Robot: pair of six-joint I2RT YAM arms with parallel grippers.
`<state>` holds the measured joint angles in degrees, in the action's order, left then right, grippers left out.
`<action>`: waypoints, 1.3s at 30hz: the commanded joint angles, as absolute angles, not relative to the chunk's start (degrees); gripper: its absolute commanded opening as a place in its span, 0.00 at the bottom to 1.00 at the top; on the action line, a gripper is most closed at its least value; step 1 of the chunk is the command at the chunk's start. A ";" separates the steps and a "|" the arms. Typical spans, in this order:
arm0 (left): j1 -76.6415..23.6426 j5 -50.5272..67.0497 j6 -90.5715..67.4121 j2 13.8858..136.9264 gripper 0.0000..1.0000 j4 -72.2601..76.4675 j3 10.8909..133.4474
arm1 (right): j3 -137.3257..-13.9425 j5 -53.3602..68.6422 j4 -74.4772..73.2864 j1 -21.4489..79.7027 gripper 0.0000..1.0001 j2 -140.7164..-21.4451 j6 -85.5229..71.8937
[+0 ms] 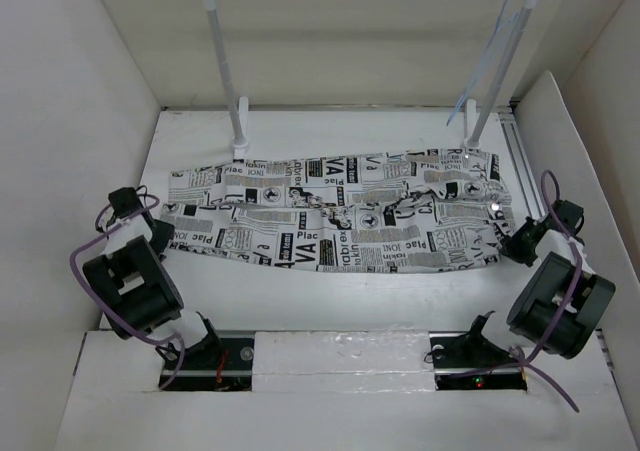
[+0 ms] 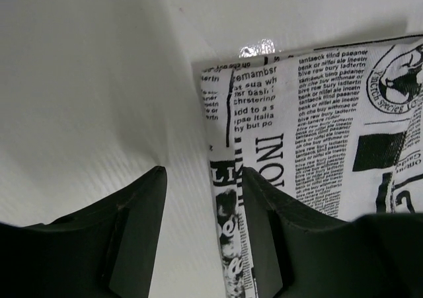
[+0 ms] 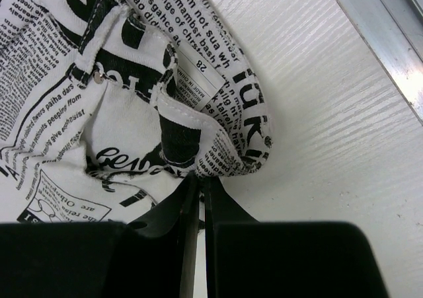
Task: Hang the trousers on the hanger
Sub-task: Fold the trousers at the center of the board.
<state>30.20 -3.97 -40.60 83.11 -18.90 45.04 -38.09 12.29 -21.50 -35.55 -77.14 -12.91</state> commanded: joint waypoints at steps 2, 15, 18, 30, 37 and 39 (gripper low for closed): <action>29.71 -2.55 -38.32 85.78 0.46 -16.00 48.34 | -39.03 14.06 -19.07 -35.33 0.00 -74.36 -10.99; 29.71 -3.78 -37.35 90.44 0.00 -12.48 48.95 | -38.14 14.85 -20.74 -35.86 0.00 -70.76 -9.06; 29.71 -4.04 -38.14 86.95 0.00 -14.24 48.52 | -38.23 13.54 -22.76 -35.86 0.00 -69.18 -7.83; 29.44 -9.14 -42.18 74.96 0.00 -32.24 62.28 | -42.88 6.95 -34.28 -32.52 0.00 -56.60 -4.83; 27.60 -11.34 -40.96 80.95 0.00 -33.22 74.00 | -56.95 6.24 -28.74 -30.23 0.00 -66.88 -9.58; 26.37 -11.51 -40.52 83.40 0.00 -32.87 76.19 | -62.36 5.10 -28.22 -28.14 0.00 -70.30 -10.63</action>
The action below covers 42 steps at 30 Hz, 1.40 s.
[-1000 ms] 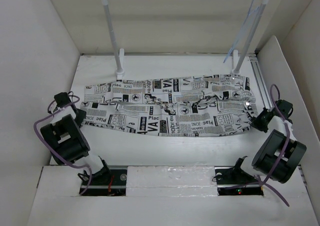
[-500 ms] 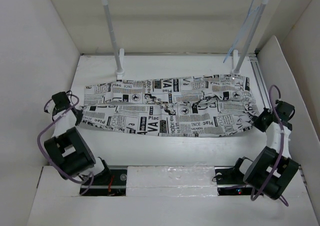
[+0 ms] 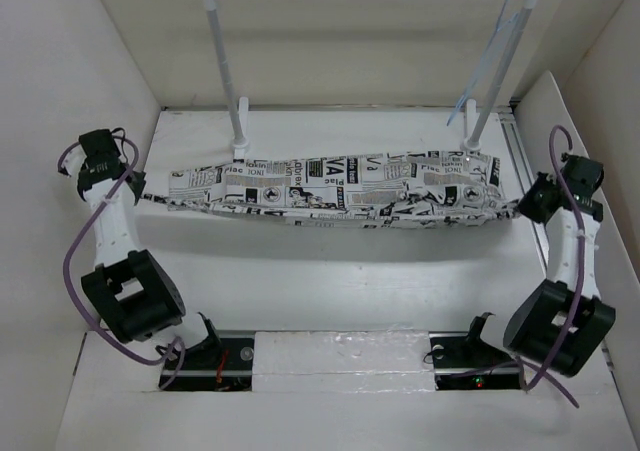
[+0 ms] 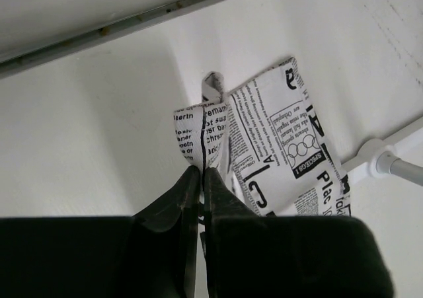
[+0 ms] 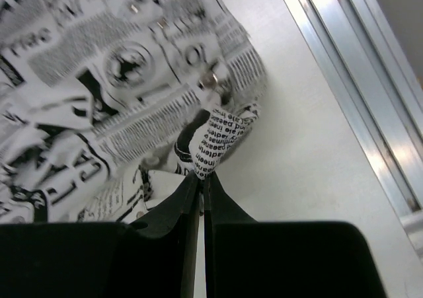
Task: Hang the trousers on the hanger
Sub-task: Fold the trousers at the center of the board.
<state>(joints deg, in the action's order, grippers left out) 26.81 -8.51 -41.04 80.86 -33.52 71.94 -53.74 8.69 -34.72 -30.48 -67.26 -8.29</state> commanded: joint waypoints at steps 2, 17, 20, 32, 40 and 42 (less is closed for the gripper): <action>25.32 -12.82 -39.82 85.85 0.00 -32.17 79.88 | -66.43 4.40 -27.86 -27.08 0.00 -76.09 -10.81; 16.61 -17.48 -37.79 108.61 0.00 -29.17 100.09 | -112.49 2.54 -31.31 -20.22 0.08 -116.36 -9.58; 15.82 -18.63 -37.88 111.61 0.00 -32.77 105.37 | -112.50 5.61 -28.13 -19.69 0.67 -119.09 -10.54; 15.30 -12.93 -39.37 81.07 0.00 -32.87 88.00 | -87.02 5.01 -11.61 -17.94 0.68 -103.81 -15.47; 15.29 -11.78 -40.52 74.44 0.00 -38.06 81.12 | -82.97 5.36 -9.58 -16.61 0.68 -100.81 -16.17; 15.99 -11.08 -40.16 79.07 0.00 -36.57 81.30 | -84.19 5.89 -10.45 -16.61 0.68 -101.42 -15.39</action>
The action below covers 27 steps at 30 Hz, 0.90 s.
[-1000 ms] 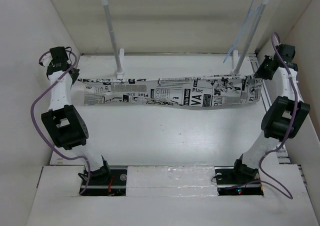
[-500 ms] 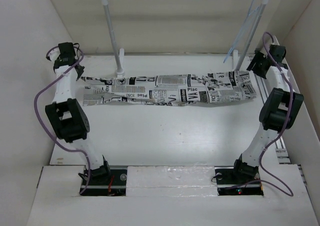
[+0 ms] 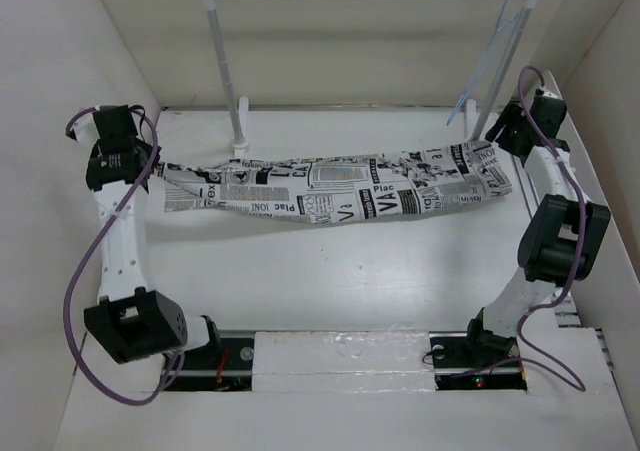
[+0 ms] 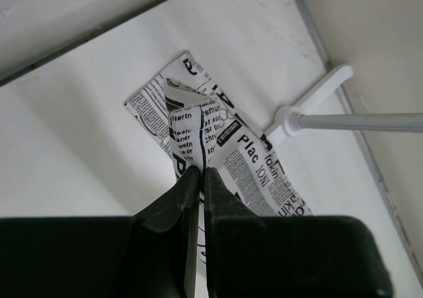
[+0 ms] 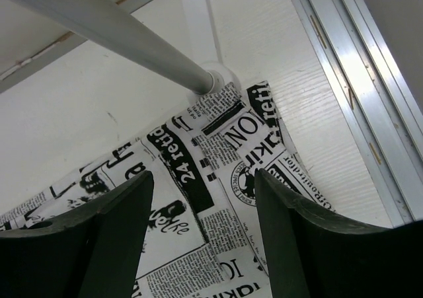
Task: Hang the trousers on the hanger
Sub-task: Fold the trousers at the center of the board.
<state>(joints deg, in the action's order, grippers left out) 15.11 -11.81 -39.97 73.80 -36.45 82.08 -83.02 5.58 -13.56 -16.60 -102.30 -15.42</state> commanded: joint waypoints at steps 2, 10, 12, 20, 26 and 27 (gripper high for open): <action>17.04 -10.03 -40.25 84.06 0.00 -34.90 82.09 | -84.81 6.24 -10.90 -16.61 0.68 -101.60 -15.03; 16.61 -13.44 -38.50 124.85 0.08 -50.95 125.45 | -82.98 7.21 -13.27 -16.61 0.69 -97.30 -11.43; 16.08 -13.01 -37.97 131.04 0.18 -51.78 131.46 | -82.18 8.00 -13.88 -17.23 0.69 -95.28 -10.29; 18.37 -6.50 -36.83 127.72 0.48 -46.15 123.33 | -70.95 8.32 -14.50 -18.10 0.00 -91.41 -10.10; 18.37 -11.16 -33.93 103.15 0.51 -27.01 90.48 | -65.05 20.36 -10.03 -26.71 0.50 -92.37 -13.18; 18.37 -10.81 -34.19 101.18 0.52 -23.24 84.26 | -63.56 21.35 -8.45 -27.41 0.55 -92.55 -13.79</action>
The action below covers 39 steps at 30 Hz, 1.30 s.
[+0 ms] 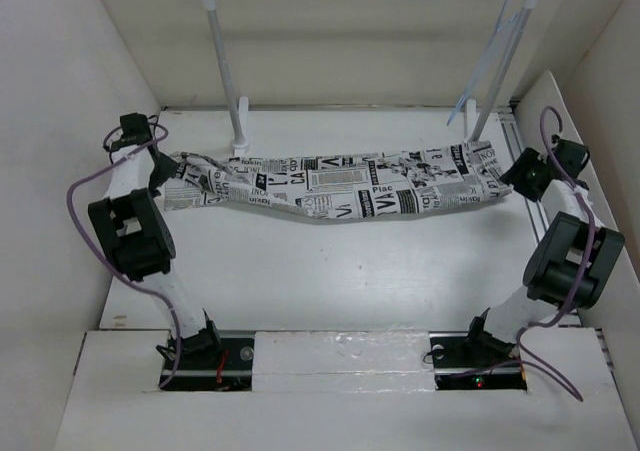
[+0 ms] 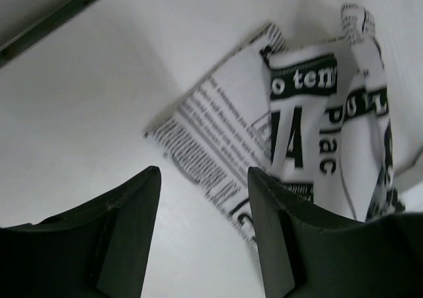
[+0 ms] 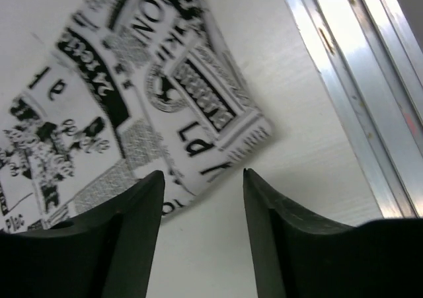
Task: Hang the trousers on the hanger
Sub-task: Fold the trousers at the center of the board.
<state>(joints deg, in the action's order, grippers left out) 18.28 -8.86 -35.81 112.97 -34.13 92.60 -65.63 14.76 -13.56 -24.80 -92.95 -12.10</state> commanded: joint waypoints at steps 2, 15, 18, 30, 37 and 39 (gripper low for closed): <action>18.37 -8.01 -34.54 99.41 0.52 -21.71 80.96 | -62.93 23.19 -7.74 -29.17 0.63 -94.12 -14.32; 18.37 6.58 -39.11 104.67 0.45 -16.87 69.35 | -65.03 30.59 0.27 -29.79 0.71 -108.01 -21.01; 18.37 8.34 -40.25 105.47 0.43 -16.00 67.42 | -64.52 29.36 1.49 -29.18 0.39 -108.81 -23.11; 18.90 -3.06 -39.46 108.02 0.00 -23.72 71.45 | -52.65 22.59 -6.32 -33.04 0.00 -90.82 -19.26; 19.59 -16.25 -37.18 100.13 0.00 -28.39 69.62 | -45.97 19.51 -14.41 -39.37 0.00 -78.78 -15.47; 22.13 -15.04 -36.31 98.45 0.00 -28.65 67.52 | -44.74 17.85 -17.92 -41.03 0.00 -75.95 -13.72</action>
<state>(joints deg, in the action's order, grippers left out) 19.20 -10.04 -38.28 104.38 -25.12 69.43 -45.56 21.58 -13.43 -38.83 -80.25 -16.99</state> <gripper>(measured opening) 0.003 0.133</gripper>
